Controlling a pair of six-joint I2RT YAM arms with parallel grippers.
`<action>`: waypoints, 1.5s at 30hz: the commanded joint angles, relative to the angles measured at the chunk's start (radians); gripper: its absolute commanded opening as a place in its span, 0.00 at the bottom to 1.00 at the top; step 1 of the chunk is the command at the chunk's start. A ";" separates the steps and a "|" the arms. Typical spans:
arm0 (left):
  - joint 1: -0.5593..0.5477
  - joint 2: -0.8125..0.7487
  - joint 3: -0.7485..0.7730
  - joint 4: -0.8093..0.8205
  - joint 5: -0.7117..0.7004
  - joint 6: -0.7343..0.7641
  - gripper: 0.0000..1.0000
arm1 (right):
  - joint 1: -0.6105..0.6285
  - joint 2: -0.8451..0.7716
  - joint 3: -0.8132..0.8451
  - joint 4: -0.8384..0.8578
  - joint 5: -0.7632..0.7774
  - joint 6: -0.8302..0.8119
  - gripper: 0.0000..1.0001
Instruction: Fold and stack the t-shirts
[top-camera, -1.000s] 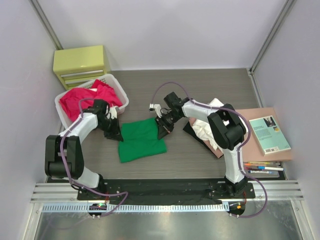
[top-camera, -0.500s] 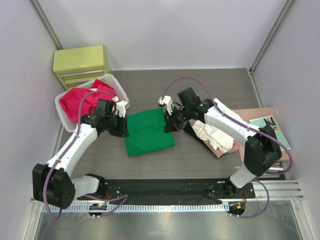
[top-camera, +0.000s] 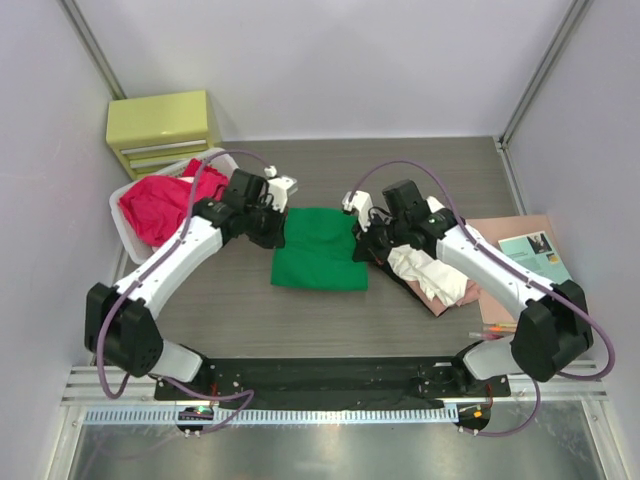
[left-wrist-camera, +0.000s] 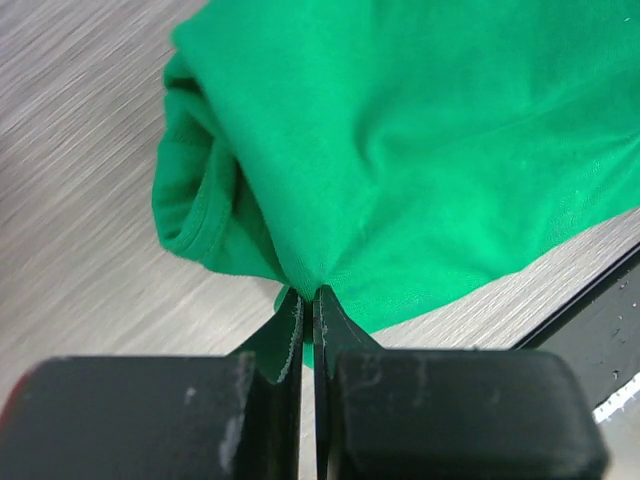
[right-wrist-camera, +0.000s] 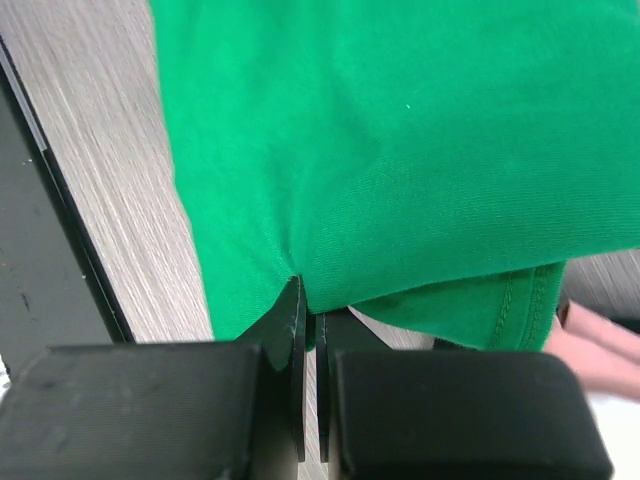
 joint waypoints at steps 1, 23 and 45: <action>-0.067 0.078 0.113 0.024 -0.020 0.017 0.00 | -0.036 -0.082 -0.016 0.016 0.032 -0.016 0.01; -0.233 0.395 0.535 0.130 0.011 0.026 0.00 | -0.296 -0.351 -0.065 -0.175 0.107 -0.104 0.01; -0.281 0.598 0.774 0.118 0.025 0.005 0.00 | -0.495 -0.570 -0.229 -0.262 0.126 -0.145 0.01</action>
